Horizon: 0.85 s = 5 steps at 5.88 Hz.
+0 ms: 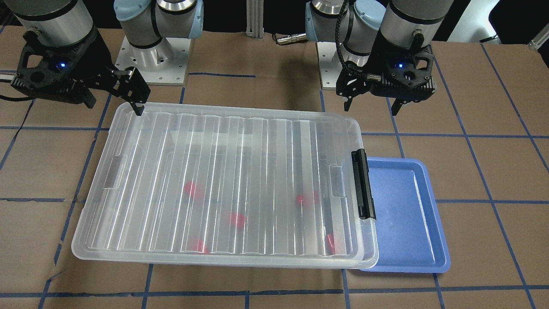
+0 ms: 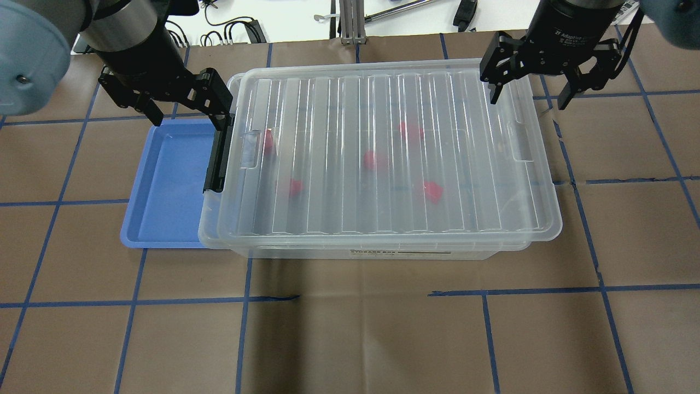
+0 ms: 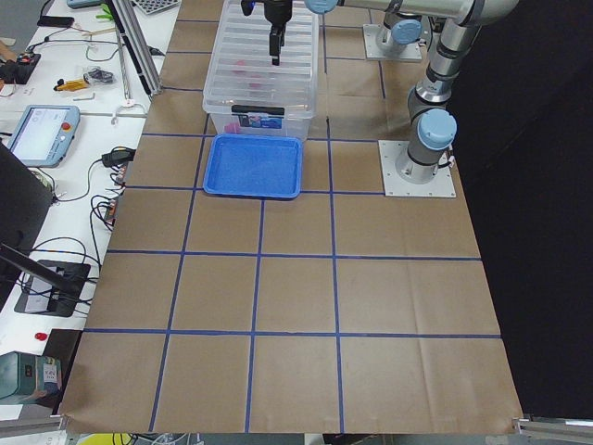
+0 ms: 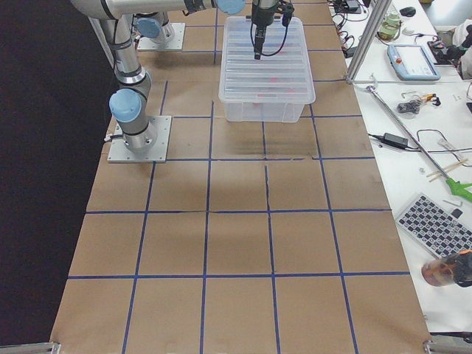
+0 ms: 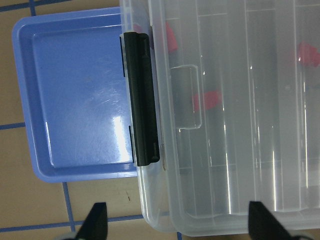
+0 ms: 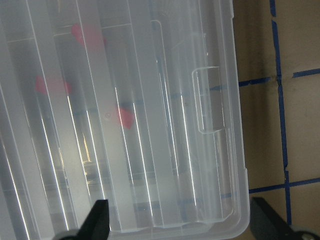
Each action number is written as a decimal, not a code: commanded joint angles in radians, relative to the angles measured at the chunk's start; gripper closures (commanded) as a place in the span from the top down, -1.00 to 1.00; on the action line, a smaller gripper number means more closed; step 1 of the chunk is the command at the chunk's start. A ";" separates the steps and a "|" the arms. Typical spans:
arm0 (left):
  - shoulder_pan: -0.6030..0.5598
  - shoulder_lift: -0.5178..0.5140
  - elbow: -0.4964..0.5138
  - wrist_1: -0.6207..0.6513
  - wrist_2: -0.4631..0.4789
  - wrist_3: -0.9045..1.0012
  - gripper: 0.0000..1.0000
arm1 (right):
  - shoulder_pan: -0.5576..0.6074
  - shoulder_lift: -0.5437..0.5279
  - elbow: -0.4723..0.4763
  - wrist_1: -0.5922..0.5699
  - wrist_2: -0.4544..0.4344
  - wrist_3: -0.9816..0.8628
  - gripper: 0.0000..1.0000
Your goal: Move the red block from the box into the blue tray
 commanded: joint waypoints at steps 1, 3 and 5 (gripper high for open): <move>-0.001 0.004 -0.003 0.004 0.000 0.003 0.97 | 0.000 0.004 0.001 -0.002 0.000 0.000 1.00; -0.001 0.005 -0.006 0.004 0.002 0.003 0.97 | -0.002 0.012 -0.002 -0.005 0.000 -0.005 1.00; 0.002 0.005 -0.006 0.004 -0.003 0.003 0.97 | -0.022 0.024 0.005 -0.028 -0.011 -0.100 1.00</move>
